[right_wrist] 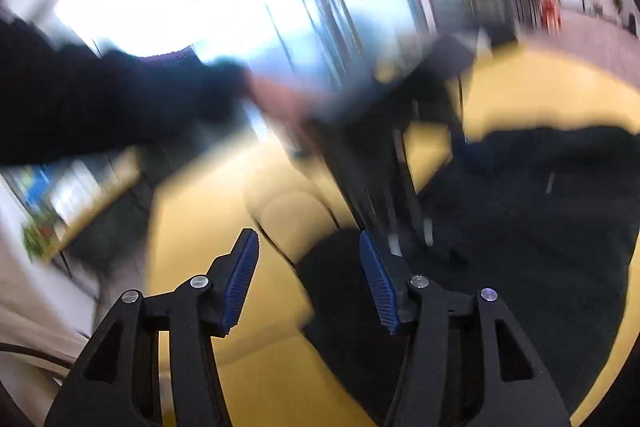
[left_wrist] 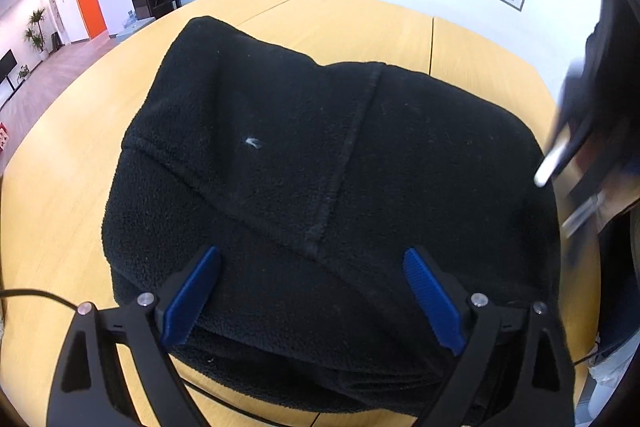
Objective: Fold clothes
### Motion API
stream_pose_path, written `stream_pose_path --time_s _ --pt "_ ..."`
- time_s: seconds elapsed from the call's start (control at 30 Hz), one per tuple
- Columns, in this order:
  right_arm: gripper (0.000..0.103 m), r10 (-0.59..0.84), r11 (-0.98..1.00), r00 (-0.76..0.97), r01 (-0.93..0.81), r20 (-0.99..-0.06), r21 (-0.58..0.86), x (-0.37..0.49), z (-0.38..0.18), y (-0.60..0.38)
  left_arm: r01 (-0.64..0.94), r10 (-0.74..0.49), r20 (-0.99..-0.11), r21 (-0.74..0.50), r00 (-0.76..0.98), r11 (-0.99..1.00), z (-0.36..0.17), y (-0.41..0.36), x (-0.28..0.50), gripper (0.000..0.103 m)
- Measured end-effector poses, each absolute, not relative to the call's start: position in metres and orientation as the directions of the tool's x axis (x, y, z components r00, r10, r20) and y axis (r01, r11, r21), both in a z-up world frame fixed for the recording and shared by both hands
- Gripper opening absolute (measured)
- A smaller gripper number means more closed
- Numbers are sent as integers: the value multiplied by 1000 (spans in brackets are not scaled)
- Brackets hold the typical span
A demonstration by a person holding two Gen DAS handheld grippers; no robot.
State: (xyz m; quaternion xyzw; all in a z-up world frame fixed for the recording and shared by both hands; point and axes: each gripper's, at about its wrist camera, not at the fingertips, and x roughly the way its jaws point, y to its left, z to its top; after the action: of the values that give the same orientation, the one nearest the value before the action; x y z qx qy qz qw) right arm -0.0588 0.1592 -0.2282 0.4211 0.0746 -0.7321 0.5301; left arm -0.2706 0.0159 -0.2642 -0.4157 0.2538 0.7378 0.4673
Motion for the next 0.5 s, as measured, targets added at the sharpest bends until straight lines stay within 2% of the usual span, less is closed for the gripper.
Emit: stream_pose_path --time_s 0.1,0.2,0.37,0.43,0.47,0.5 --pt "49 -651 -434 -89 859 -754 273 -46 -258 151 -903 474 -855 -13 -213 -430 -265 15 -271 96" --pt "46 -649 -459 -67 829 -757 320 -55 -264 151 -896 467 -852 4 -236 -444 -253 14 -271 95" --pt "46 -633 -409 -85 881 -769 239 -29 -262 151 -893 524 -797 44 -302 -448 -203 10 -259 94" --pt "54 -634 -387 -110 902 -766 191 -21 -259 146 -917 545 -792 46 -276 -397 -199 20 -248 94" --pt "57 -642 -372 -128 914 -756 161 -15 -258 146 -927 534 -804 54 -261 -371 -205 25 -241 94" --pt "65 -654 -357 -144 924 -743 135 -8 -256 146 -937 486 -840 74 -243 -341 -224 32 -235 94"
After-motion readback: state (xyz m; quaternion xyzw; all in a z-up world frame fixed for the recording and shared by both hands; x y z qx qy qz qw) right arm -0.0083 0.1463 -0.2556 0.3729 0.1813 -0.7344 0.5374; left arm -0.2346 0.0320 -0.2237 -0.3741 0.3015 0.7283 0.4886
